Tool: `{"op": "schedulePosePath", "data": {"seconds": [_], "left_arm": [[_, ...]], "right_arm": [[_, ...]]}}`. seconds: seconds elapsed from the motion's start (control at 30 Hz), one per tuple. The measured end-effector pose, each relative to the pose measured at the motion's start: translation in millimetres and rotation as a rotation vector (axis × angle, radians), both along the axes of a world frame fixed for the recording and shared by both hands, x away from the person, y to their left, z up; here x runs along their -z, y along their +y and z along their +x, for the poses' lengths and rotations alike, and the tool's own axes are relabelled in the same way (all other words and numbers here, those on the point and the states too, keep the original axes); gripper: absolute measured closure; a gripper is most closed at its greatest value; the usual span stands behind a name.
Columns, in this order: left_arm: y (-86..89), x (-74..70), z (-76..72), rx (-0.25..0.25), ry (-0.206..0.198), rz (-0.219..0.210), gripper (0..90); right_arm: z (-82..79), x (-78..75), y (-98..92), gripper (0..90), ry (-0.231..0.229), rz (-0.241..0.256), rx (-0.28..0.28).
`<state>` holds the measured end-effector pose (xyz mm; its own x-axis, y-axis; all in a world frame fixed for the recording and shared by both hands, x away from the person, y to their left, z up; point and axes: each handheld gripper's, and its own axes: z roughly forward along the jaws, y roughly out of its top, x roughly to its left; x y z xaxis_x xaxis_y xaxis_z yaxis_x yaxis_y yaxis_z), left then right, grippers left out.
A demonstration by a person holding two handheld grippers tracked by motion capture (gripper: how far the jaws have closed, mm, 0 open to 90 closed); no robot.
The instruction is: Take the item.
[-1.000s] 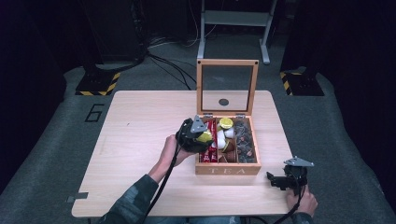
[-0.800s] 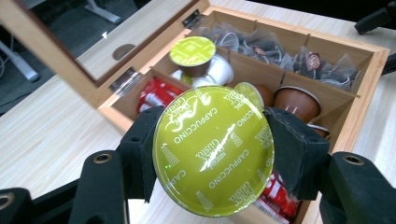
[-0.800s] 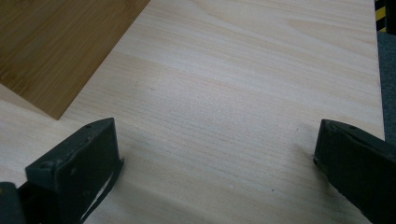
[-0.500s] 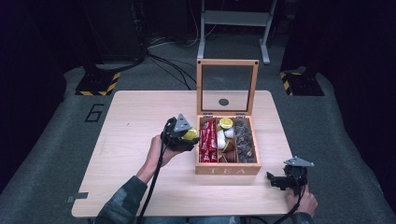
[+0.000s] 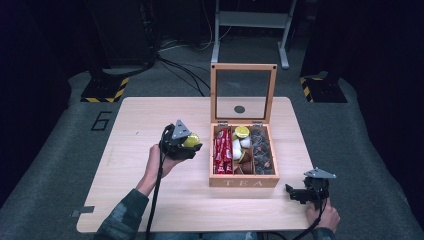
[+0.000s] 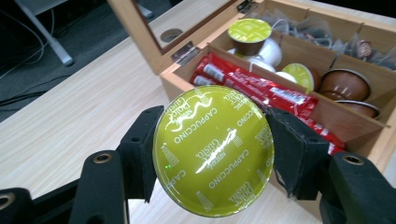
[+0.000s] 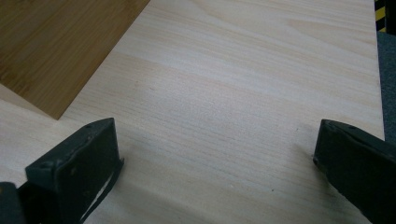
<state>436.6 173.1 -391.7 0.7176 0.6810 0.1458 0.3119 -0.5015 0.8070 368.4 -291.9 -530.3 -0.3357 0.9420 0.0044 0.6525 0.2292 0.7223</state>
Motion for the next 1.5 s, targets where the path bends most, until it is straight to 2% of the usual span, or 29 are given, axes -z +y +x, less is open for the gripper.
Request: {"op": "schedulePosePath", "data": {"seconds": [0.1, 0.33, 0.4, 0.6, 0.7, 0.9, 1.13, 1.3, 1.5], "left_arm": [[5.0, -0.5, 0.9, -0.01, 0.0, 0.002, 39.7], [26.9, 4.1, 5.2, -0.074, 0.001, -0.019, 39.7], [30.2, 4.9, 5.7, -0.076, 0.006, -0.011, 39.7], [50.2, 18.3, 10.8, -0.136, 0.022, -0.03, 39.7], [56.1, 20.9, 11.7, -0.149, 0.024, -0.021, 39.7], [72.2, 29.5, 15.8, -0.194, 0.027, -0.032, 39.7], [91.8, 42.7, 25.2, -0.251, 0.068, -0.066, 39.7], [100.0, 51.0, 28.5, -0.279, 0.083, -0.055, 39.7], [111.5, 62.8, 34.0, -0.332, 0.115, -0.072, 39.7]], "right_arm": [[0.0, -0.1, 0.0, 0.0, 0.003, -0.002, 0.0], [0.0, -0.1, 0.1, 0.0, 0.002, -0.003, 0.001], [0.0, -0.1, 0.1, 0.0, 0.003, -0.002, 0.001], [0.0, -0.1, 0.1, 0.0, 0.003, -0.003, 0.001], [-0.1, -0.2, -0.2, 0.0, 0.003, -0.007, -0.002], [-0.1, -0.2, -0.4, 0.0, 0.003, -0.009, -0.004], [-0.1, -0.1, 0.2, 0.0, 0.003, -0.003, 0.001], [-0.1, -0.1, 0.2, 0.0, 0.003, -0.003, 0.001], [-0.1, -0.1, 0.2, 0.0, 0.003, -0.003, 0.001]]}}
